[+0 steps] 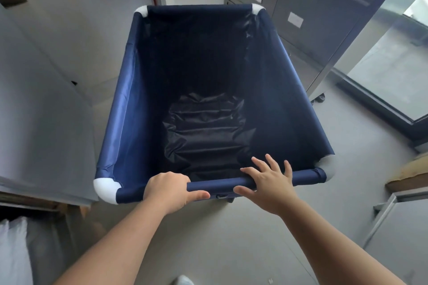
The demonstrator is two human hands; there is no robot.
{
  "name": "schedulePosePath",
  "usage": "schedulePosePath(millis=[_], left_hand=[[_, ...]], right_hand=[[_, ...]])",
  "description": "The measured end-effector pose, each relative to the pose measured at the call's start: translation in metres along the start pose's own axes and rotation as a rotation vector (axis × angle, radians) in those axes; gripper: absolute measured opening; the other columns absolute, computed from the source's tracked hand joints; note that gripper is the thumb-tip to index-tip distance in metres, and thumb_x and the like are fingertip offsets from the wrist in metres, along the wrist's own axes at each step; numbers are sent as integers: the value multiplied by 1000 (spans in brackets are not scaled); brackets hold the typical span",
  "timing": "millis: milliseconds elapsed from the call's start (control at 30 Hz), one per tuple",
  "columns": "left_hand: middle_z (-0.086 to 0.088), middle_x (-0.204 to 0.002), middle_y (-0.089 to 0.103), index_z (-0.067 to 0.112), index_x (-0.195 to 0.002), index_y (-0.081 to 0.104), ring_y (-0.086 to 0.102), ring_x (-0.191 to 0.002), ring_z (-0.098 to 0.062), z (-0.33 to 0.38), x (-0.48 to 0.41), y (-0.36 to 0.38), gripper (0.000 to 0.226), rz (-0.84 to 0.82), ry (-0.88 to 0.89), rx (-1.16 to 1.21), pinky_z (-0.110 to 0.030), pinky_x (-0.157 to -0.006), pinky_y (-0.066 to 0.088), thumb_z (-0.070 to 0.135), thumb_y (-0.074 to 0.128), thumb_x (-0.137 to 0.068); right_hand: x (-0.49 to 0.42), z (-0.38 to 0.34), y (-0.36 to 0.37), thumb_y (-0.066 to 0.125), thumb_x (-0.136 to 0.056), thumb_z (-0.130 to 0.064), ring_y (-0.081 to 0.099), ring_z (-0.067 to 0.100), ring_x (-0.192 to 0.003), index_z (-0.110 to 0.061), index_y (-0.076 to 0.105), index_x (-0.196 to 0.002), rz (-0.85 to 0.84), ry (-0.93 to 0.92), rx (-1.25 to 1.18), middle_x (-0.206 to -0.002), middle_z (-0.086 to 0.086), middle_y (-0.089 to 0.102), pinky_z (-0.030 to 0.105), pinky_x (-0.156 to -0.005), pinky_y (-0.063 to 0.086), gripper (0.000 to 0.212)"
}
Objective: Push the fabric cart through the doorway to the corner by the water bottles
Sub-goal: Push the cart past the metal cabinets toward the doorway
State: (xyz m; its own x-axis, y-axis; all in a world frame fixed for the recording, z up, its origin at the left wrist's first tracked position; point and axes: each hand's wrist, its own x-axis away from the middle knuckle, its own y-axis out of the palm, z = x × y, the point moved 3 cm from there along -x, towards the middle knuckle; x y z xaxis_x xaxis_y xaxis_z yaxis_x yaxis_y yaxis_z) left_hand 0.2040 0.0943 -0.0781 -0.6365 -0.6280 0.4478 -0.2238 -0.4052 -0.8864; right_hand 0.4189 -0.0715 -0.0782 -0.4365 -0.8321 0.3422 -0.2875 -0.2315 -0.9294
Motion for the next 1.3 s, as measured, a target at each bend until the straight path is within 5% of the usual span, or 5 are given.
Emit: schedulePosePath(millis=[300, 1133, 1300], left_hand=[[14, -73, 62, 39, -81, 66, 58, -74, -14, 38, -24, -8, 85, 16, -95, -6, -33, -64, 46, 106, 24, -49], [13, -77, 65, 38, -89, 65, 60, -77, -13, 131, -148, -63, 71, -32, -234, 103, -34, -71, 53, 98, 42, -60], [13, -74, 63, 38, -88, 65, 59, -74, -12, 142, -171, -76, 83, 13, -260, 127, -32, -67, 50, 102, 28, -49]], right_hand=[[-32, 40, -15, 13, -67, -95, 7, 24, -151, -48, 52, -133, -42, -49, 21, -162, -6, 30, 59, -115, 8, 89], [-178, 154, -92, 4, -66, -93, -1, 29, -152, -46, 45, -137, -124, -237, 156, -163, -4, 27, 64, -116, 0, 94], [-209, 167, -109, 19, -78, -90, 3, 28, -152, -45, 45, -138, -160, -267, 165, -162, -6, 28, 62, -117, 4, 79]])
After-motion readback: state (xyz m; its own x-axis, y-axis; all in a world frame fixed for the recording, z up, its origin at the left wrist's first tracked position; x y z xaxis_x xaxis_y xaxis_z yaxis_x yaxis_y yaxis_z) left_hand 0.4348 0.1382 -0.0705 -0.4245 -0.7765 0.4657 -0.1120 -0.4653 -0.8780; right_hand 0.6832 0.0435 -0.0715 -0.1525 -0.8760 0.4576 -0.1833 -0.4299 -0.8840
